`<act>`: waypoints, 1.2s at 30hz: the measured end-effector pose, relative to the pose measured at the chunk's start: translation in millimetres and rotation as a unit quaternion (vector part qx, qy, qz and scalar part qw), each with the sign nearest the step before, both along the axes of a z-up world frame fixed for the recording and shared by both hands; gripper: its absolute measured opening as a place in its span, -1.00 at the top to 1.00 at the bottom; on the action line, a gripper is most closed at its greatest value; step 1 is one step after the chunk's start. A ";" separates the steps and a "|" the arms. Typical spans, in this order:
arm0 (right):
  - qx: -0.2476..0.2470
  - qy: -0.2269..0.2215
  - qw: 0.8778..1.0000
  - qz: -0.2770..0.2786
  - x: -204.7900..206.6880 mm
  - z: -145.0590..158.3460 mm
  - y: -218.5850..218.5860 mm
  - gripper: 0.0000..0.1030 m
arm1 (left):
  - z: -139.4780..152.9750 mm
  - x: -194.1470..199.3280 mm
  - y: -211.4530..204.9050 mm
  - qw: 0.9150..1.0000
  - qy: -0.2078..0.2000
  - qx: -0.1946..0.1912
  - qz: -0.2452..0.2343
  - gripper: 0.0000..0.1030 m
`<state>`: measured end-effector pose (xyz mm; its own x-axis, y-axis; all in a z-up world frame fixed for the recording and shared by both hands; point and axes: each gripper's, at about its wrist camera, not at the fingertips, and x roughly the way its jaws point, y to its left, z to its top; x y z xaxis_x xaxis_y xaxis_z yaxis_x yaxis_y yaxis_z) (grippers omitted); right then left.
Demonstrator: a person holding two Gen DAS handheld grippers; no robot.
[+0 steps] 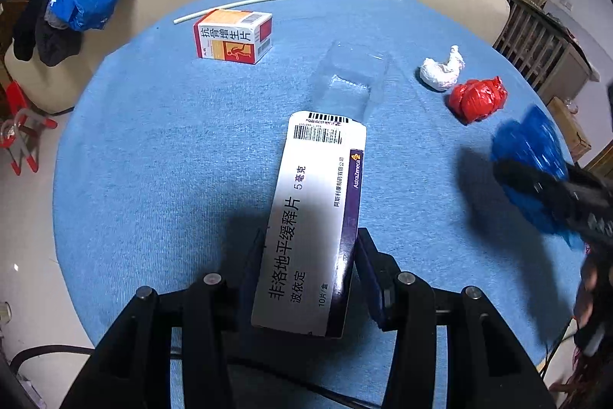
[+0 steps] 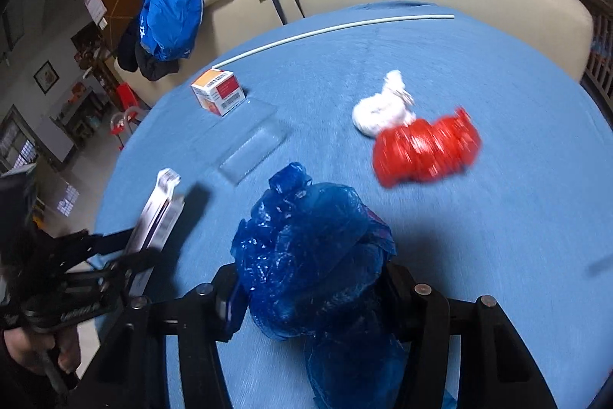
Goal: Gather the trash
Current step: 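Lift the blue bag in the right tool and carry it toward the wastebasket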
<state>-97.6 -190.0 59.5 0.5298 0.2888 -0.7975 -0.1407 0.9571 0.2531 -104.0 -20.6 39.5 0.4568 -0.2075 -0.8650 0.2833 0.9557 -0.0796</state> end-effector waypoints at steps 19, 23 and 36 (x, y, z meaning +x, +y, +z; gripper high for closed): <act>0.027 -0.021 0.996 -0.084 -87.7 11.0 -67.4 -0.16 | 27.1 -34.3 -53.4 0.998 -0.041 0.028 -0.030 0.04; 0.036 -0.028 0.994 -0.099 -98.1 15.3 -80.2 -0.16 | 31.8 -41.1 -65.1 0.998 -0.049 0.032 -0.037 0.04; 0.028 -0.035 0.989 -0.140 -123.9 22.5 -113.8 -0.16 | 42.2 -56.4 -105.8 0.995 -0.063 0.034 -0.072 0.04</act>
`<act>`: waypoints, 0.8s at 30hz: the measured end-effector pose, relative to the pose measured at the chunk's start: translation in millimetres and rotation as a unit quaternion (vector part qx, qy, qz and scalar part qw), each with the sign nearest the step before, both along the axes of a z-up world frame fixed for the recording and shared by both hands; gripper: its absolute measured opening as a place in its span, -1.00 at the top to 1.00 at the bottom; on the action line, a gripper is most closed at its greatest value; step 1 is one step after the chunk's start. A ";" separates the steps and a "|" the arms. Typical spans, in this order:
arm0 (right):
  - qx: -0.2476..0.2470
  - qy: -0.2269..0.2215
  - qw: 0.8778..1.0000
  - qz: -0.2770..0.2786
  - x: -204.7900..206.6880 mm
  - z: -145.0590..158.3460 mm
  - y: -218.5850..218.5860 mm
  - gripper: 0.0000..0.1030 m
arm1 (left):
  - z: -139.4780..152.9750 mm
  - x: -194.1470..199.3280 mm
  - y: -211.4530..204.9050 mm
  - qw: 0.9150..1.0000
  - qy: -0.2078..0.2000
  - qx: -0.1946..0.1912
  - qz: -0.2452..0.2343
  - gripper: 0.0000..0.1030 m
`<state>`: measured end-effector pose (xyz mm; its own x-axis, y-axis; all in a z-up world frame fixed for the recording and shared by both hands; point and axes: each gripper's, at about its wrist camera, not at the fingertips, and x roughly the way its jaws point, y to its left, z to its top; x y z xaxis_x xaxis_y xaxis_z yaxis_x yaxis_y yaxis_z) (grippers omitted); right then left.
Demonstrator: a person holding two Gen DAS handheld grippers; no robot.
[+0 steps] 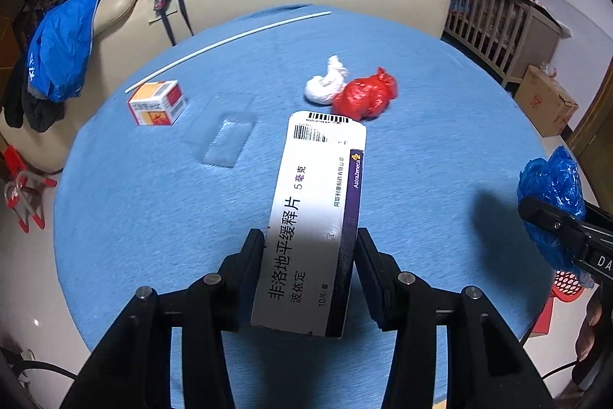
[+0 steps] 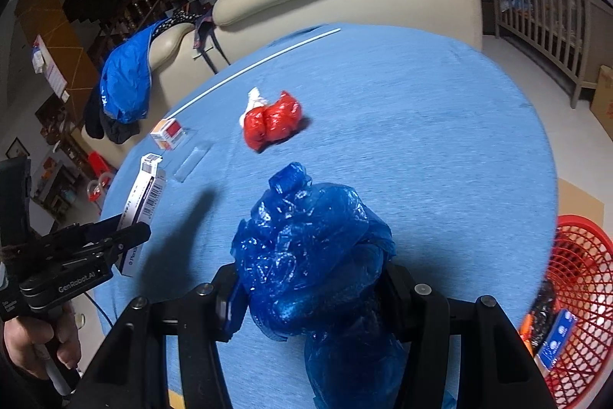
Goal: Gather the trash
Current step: 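Lift the blue bag in the right tool and carry it toward the wastebasket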
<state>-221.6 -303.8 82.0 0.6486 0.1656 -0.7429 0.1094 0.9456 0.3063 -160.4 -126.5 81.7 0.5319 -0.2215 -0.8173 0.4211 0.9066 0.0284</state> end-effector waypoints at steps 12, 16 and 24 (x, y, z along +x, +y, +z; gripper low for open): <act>-0.002 -0.002 0.999 -0.032 -20.3 1.7 -24.3 -0.16 | 4.1 -10.6 -39.0 0.999 -0.003 0.003 -0.034 0.04; -0.003 -0.004 0.999 -0.041 -26.3 3.3 -30.3 -0.16 | 3.3 -13.4 -48.6 0.999 -0.002 0.004 -0.042 0.04; 0.000 -0.013 0.998 -0.065 -40.9 7.5 -45.8 -0.16 | 6.4 -18.1 -67.1 0.998 -0.006 0.006 -0.059 0.04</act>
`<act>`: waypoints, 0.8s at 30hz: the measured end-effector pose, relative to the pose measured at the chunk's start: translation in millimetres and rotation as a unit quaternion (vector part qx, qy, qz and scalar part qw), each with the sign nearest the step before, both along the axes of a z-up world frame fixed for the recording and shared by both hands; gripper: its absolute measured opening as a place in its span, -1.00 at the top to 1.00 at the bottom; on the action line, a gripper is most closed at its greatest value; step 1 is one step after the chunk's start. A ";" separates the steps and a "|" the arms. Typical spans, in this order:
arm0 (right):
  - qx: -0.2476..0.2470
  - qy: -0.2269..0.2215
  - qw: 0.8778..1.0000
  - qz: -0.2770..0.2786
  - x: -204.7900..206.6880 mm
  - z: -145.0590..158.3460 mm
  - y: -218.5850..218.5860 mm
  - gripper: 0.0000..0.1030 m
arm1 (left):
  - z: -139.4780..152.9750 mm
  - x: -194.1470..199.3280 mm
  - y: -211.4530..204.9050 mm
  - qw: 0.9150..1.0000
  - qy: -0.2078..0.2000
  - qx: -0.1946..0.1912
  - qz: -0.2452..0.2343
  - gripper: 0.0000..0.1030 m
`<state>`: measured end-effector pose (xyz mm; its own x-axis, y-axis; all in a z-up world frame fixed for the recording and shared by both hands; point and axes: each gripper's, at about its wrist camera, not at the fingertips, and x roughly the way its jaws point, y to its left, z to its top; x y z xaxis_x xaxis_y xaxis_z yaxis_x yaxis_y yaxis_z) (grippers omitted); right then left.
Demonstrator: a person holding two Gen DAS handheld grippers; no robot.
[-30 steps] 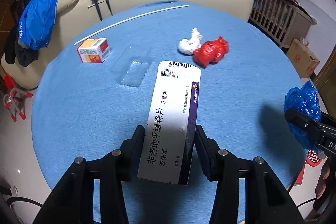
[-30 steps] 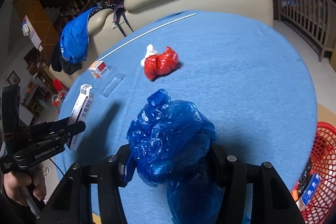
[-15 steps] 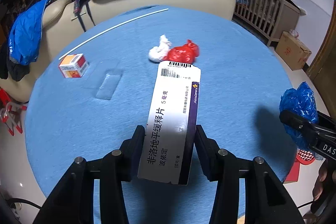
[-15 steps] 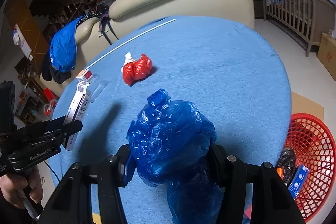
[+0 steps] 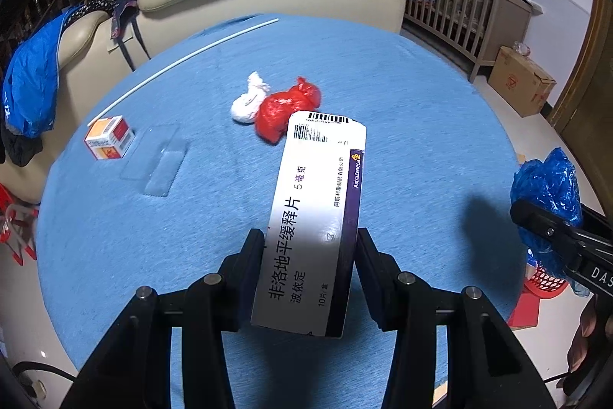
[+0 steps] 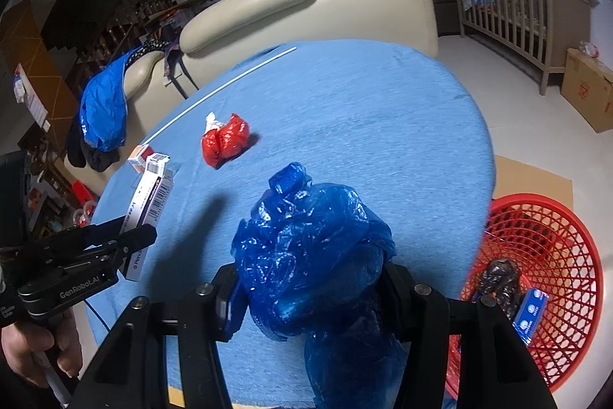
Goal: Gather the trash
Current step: 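Lift the blue bag in the right tool and carry it toward the wastebasket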
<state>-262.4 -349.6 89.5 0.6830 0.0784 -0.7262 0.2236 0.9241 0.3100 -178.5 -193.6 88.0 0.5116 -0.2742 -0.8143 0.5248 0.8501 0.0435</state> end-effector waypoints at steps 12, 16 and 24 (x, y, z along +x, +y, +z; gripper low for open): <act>0.003 -0.007 0.999 -0.039 -24.7 3.0 -31.2 -0.16 | 2.9 -10.1 -24.7 1.000 -0.002 0.002 -0.025 0.04; 0.003 -0.008 0.998 -0.055 -35.1 3.3 -44.3 -0.16 | 4.6 -15.6 -34.7 0.999 -0.005 0.003 -0.035 0.04; 0.002 -0.012 0.995 -0.097 -60.9 5.0 -76.4 -0.16 | 7.8 -27.9 -60.7 0.998 -0.008 0.004 -0.063 0.04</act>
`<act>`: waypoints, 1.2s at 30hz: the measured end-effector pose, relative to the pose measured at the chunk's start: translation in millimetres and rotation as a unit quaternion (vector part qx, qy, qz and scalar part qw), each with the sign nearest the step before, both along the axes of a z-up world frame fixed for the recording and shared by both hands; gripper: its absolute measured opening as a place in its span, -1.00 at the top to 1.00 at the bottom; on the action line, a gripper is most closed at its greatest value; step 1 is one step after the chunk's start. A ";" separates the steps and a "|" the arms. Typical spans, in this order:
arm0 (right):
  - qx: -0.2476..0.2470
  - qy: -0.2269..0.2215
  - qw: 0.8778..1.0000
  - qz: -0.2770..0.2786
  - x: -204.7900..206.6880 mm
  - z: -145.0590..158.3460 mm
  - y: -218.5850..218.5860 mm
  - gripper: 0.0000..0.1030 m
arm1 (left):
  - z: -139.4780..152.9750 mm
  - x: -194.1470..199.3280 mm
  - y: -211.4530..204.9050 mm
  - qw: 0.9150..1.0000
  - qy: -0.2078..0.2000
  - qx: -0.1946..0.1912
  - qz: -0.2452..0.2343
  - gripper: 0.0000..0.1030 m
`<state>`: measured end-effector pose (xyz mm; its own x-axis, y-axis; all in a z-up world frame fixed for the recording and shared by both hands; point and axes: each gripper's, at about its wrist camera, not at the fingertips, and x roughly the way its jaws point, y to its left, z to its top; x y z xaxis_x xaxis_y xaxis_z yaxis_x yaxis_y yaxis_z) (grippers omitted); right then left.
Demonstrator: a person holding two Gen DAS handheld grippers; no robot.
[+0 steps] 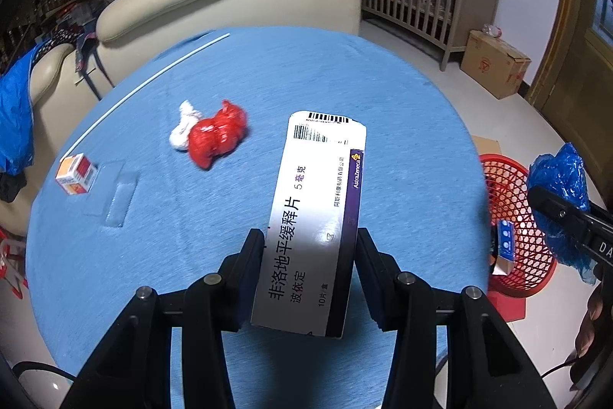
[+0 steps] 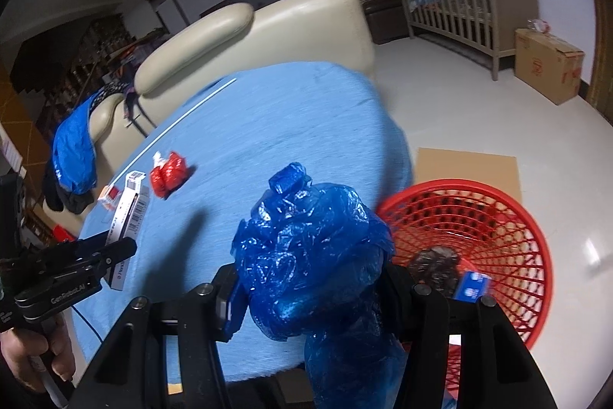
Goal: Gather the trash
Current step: 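Lift the blue bag in the right tool and carry it toward the wastebasket, then open the right tool over the red wastebasket to drop the blue bag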
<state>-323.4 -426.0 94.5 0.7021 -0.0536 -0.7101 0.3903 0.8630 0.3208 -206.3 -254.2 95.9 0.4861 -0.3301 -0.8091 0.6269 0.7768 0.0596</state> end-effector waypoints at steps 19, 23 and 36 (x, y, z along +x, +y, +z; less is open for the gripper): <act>-0.002 0.033 0.996 -0.082 -52.5 -20.2 -69.0 -0.16 | 5.0 -46.6 -83.6 0.996 -0.002 -0.002 -0.093 0.04; 0.000 0.044 0.995 -0.090 -55.0 -28.6 -77.9 -0.16 | 3.3 -55.9 -97.0 0.994 -0.001 0.001 -0.110 0.04; 0.014 0.076 0.992 -0.101 -55.5 -61.3 -93.5 -0.16 | -2.8 -68.6 -118.8 0.992 0.005 0.013 -0.128 0.04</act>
<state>-378.9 -519.5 33.2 0.5630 -0.1612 -0.8106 0.6000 0.7543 0.2667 -274.9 -373.0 93.0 0.3810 -0.4210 -0.8232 0.8043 0.5900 0.0705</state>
